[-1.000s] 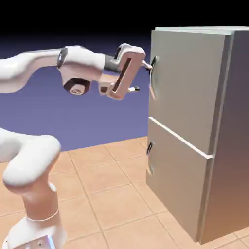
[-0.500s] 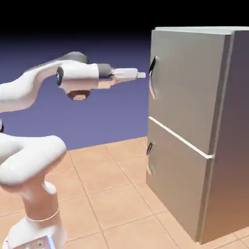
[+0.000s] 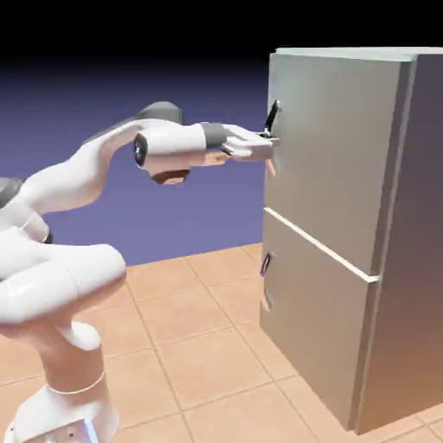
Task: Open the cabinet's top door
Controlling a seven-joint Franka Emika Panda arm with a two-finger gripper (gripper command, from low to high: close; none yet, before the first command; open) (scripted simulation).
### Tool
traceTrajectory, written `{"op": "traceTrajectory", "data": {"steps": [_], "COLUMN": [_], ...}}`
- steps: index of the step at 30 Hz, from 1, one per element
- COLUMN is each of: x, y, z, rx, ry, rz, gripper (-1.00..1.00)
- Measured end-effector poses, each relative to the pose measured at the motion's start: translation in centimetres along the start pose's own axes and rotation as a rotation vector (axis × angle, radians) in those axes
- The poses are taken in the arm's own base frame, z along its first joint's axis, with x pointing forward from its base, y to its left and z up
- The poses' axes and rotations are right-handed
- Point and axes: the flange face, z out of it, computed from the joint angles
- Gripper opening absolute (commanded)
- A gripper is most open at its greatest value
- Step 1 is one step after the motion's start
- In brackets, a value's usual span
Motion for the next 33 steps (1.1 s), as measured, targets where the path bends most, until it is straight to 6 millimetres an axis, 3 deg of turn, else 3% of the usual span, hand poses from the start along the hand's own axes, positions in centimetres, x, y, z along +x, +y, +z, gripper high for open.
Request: {"op": "traceTrajectory", "data": {"steps": [5,11,33], "x": [-2.0,-4.2,-11.7], "y": [-2.0,-4.2,-11.6], "z": [-5.1,-9.2,-17.4], "rx": [-0.112,-0.214,-0.480], "ry": [0.115,0.217,0.482], "rz": [-0.002,-0.002,-0.001], "gripper": [-1.00,-1.00,-1.00]}}
